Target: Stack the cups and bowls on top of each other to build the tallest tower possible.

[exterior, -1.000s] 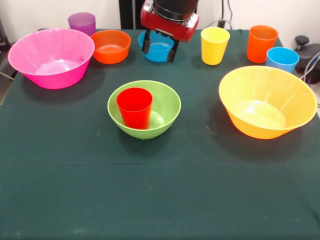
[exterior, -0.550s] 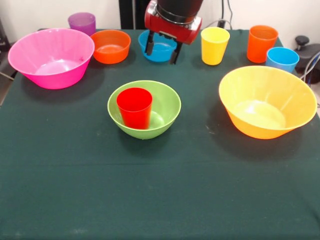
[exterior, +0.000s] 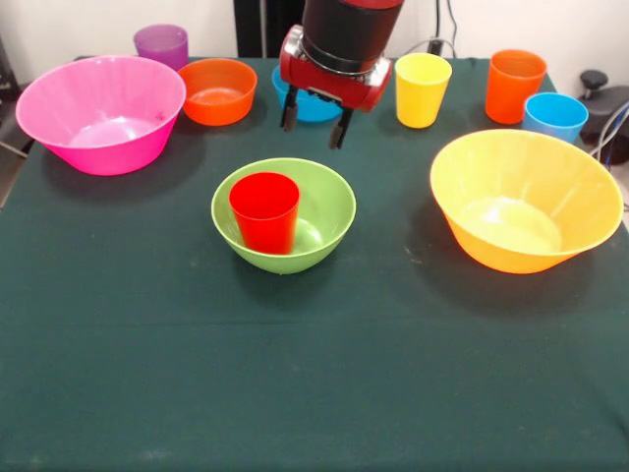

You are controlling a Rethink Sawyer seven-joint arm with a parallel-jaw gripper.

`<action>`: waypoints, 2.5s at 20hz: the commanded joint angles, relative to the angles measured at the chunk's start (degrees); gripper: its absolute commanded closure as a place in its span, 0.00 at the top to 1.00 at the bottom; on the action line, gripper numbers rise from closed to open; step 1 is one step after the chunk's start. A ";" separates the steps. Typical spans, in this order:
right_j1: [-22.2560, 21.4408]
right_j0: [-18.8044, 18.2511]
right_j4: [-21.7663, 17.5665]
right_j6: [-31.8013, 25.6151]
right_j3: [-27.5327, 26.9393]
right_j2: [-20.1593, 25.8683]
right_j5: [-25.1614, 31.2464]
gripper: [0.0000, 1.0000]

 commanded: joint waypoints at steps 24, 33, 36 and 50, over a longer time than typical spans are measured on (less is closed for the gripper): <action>-8.19 -2.21 -4.23 1.61 24.99 1.68 -22.20 1.00; -2.52 -3.18 -3.49 -1.81 16.73 3.45 -16.83 1.00; -0.07 -2.72 -2.88 -3.22 10.93 3.61 -11.78 1.00; 5.42 0.35 -1.85 -2.18 -3.85 2.48 4.61 1.00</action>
